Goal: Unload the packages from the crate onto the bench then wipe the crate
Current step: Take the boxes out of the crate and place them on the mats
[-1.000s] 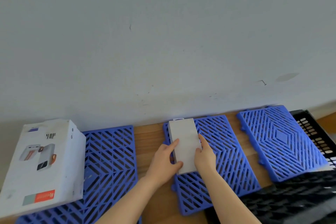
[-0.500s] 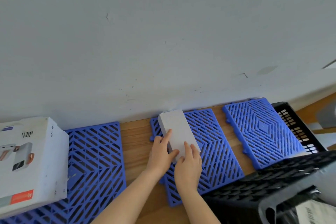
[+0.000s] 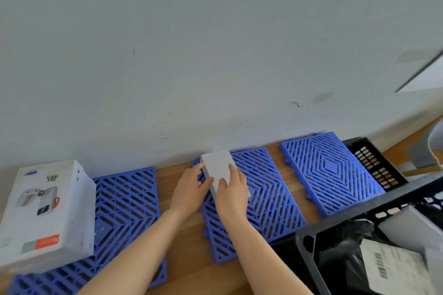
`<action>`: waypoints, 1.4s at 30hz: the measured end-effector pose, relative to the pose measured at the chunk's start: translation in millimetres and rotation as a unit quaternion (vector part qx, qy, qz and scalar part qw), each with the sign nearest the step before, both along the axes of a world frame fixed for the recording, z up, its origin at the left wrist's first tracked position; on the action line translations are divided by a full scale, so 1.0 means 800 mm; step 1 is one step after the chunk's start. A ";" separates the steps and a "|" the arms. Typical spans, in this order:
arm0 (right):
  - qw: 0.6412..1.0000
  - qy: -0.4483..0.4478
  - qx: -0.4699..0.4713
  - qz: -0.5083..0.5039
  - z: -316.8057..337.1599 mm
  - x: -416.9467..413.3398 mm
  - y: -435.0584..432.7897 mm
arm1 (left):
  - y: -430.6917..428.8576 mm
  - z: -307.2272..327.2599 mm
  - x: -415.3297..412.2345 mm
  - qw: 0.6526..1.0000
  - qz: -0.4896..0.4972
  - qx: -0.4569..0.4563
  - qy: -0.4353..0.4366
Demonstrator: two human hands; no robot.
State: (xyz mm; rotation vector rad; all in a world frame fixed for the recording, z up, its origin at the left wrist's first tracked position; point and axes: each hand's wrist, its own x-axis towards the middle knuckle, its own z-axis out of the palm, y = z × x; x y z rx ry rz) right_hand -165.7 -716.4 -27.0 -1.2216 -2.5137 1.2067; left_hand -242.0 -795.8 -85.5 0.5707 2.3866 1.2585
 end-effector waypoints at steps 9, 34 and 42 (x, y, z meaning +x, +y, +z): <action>0.979 0.178 0.031 0.090 0.184 0.054 0.004 | 0.000 0.150 0.047 0.991 0.031 0.023 0.125; 0.994 0.041 0.096 -0.039 0.186 0.509 0.365 | 0.320 0.204 0.456 0.967 -0.236 -0.012 0.095; 0.992 -0.110 0.050 0.029 0.128 0.521 0.438 | 0.403 0.137 0.458 0.939 -0.304 -0.135 0.088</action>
